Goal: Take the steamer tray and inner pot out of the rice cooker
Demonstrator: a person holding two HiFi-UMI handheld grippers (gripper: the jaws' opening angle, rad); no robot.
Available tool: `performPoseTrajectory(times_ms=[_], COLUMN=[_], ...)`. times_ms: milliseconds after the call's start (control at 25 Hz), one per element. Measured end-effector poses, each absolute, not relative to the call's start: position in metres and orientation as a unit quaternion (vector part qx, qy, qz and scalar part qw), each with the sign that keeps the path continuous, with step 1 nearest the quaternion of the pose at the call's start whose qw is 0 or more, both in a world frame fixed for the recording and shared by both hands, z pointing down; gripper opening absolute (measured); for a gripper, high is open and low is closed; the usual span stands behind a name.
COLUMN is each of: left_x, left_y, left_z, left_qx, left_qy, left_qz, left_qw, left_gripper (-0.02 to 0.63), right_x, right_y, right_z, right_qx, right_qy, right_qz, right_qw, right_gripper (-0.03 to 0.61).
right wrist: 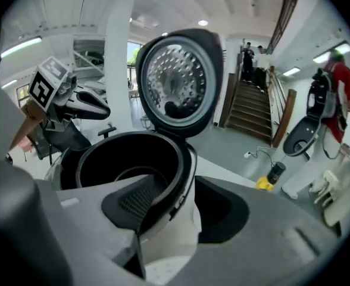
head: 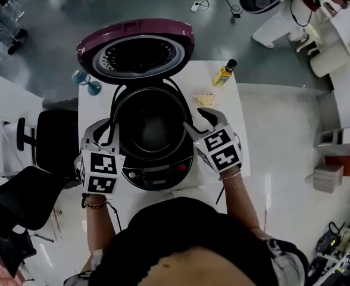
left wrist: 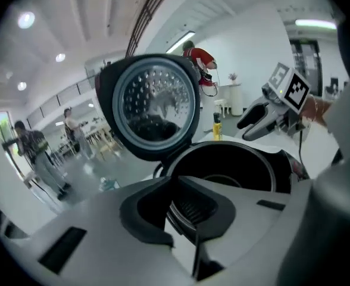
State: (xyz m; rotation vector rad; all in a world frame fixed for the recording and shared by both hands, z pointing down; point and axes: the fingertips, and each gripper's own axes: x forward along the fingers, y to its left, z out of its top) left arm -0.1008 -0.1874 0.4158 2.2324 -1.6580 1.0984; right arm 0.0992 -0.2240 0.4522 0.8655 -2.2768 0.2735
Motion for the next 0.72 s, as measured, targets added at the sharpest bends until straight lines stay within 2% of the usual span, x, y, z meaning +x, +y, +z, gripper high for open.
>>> performPoseTrajectory(times_ms=[40,80,120,240,400,440,560,720], left_x=[-0.103,-0.106,-0.109,-0.112,-0.114,-0.116,-0.12,-0.121], left_y=[-0.187,-0.186,-0.186,-0.189,-0.21,-0.214,-0.221,-0.222], left_z=[0.43,0.445,0.458,0.492,0.515,0.518,0.522,0.519], left_qx=[0.751,0.752,0.748,0.731,0.719,0.712,0.69,0.679], left_qy=[-0.542,-0.532,-0.523,-0.508,-0.5,-0.498,-0.49,-0.506], left_qz=[0.362,0.367,0.38,0.418,0.441,0.456,0.503,0.501], left_qw=[0.106,0.13,0.147,0.181,0.198,0.194,0.177,0.178], left_gripper=[0.025,0.108,0.222,0.271,0.278,0.305,0.304,0.249], right_x=[0.086,0.074,0.065,0.053,0.06,0.061,0.062,0.061], right_y=[-0.227,-0.23,-0.234,-0.248,-0.265,-0.268,-0.274,-0.277], right_z=[0.457,0.461,0.467,0.488,0.528,0.536,0.541,0.534], right_qx=[0.324,0.317,0.31,0.287,0.265,0.261,0.262,0.277], right_qy=[-0.873,-0.871,-0.868,-0.846,-0.79,-0.779,-0.769,-0.782], right_qz=[0.098,0.089,0.076,0.019,-0.003,0.001,0.001,0.003], right_qw=[0.351,0.364,0.381,0.449,0.553,0.57,0.583,0.559], right_gripper=[0.199,0.21,0.228,0.296,0.339,0.347,0.347,0.324])
